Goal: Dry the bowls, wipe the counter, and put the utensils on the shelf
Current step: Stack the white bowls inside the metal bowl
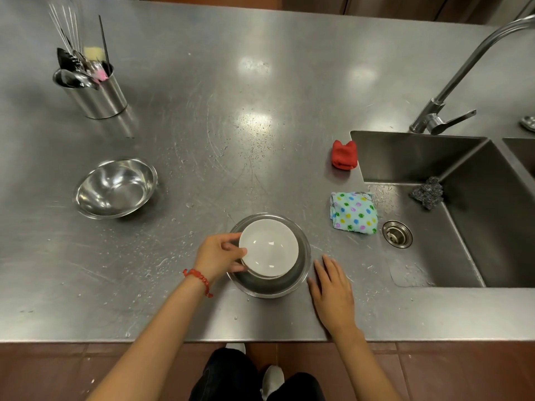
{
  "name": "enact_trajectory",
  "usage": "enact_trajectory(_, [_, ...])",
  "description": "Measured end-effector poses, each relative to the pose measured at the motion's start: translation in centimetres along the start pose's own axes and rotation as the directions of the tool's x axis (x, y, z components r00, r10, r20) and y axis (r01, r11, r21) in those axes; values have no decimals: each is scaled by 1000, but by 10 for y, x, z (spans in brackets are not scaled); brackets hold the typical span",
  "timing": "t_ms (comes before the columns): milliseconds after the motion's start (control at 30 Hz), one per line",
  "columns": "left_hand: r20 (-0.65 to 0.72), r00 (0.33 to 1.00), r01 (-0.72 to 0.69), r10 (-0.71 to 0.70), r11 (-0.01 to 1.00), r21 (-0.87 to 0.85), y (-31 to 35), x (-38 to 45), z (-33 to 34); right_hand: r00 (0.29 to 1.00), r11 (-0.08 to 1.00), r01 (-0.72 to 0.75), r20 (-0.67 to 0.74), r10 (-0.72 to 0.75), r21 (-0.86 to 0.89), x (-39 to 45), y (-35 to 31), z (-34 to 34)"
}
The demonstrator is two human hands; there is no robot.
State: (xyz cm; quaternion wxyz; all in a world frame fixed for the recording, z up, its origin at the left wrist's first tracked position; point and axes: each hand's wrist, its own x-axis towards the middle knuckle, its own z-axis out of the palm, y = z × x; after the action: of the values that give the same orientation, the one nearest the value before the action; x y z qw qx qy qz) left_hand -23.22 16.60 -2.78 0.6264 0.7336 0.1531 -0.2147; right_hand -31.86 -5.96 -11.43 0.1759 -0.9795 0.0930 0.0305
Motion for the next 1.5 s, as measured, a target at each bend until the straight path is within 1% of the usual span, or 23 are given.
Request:
enact_trajectory(100, [-27, 1000, 12, -14, 998, -61, -8, 2, 0, 1000, 1000, -4, -2, 4, 31, 3, -3, -4])
enact_trajectory(133, [-51, 999, 8, -12, 998, -62, -10, 3, -1, 999, 995, -20, -27, 22, 95, 4, -5, -6])
enact_trajectory(167, [-97, 995, -6, 2, 999, -40, -13, 6, -2, 996, 975, -58, -52, 70, 213, 6, -7, -9])
enact_trajectory(200, [-165, 986, -29, 30, 1000, 7, -17, 10, -5, 987, 918, -118, -59, 151, 378, 9, -11, -12])
enact_trajectory(233, [-228, 972, -47, 62, 996, 71, -21, 14, -9, 969, 813, -181, -42, 245, 553, 13, -16, -16])
enact_trajectory(267, [-266, 961, -49, 80, 992, 120, -25, 16, -11, 945, 683, -235, -1, 326, 691, 18, -21, -22])
enact_trajectory(300, [-272, 960, -34, 69, 990, 134, -29, 17, -12, 927, 575, -268, 44, 374, 773, 23, -26, -27])
enact_trajectory(333, [-249, 968, -6, 33, 994, 108, -32, 18, -11, 918, 522, -288, 75, 390, 803, 28, -30, -31])
enact_trajectory(367, [-214, 977, 33, -22, 998, 47, -35, 18, -9, 916, 514, -302, 96, 389, 803, 33, -33, -34])
enact_trajectory(433, [-152, 981, 106, -122, 989, -105, -37, 16, -4, 914, 538, -328, 117, 388, 777, 41, -35, -35])
enact_trajectory(467, [-149, 978, 122, -145, 980, -154, -37, 15, -2, 912, 537, -332, 118, 393, 775, 43, -34, -34])
enact_trajectory(533, [-193, 970, 105, -144, 974, -200, -37, 16, -1, 906, 514, -339, 126, 404, 788, 45, -32, -32])
enact_trajectory(633, [-255, 959, 76, -125, 978, -196, -37, 17, -2, 901, 484, -355, 156, 404, 800, 46, -30, -32])
enact_trajectory(800, [-287, 948, 52, -134, 960, -275, -48, 7, -6, 912, 460, -348, 181, 368, 817, 42, -37, -33])
enact_trajectory(867, [-308, 943, 22, -126, 947, -321, -46, 3, -10, 914, 441, -336, 174, 368, 833, 46, -43, -38])
enact_trajectory(1000, [-360, 930, -70, -71, 928, -366, -25, 5, -33, 947, 468, -243, 103, 305, 850, 61, -68, -51])
enact_trajectory(1067, [-367, 929, -100, -43, 927, -363, -13, 8, -50, 961, 478, -197, 72, 267, 856, 69, -87, -55])
enact_trajectory(1200, [-403, 915, -156, -3, 918, -363, -3, 15, -99, 973, 466, -161, 61, 221, 870, 86, -137, -46])
enact_trajectory(1367, [-444, 895, -213, 43, 917, -339, 1, 34, -190, 979, 418, -138, 59, 197, 898, 108, -223, -17])
enact_trajectory(1500, [-450, 892, -211, 44, 921, -328, 10, 57, -265, 977, 416, -126, 41, 208, 901, 125, -293, 8])
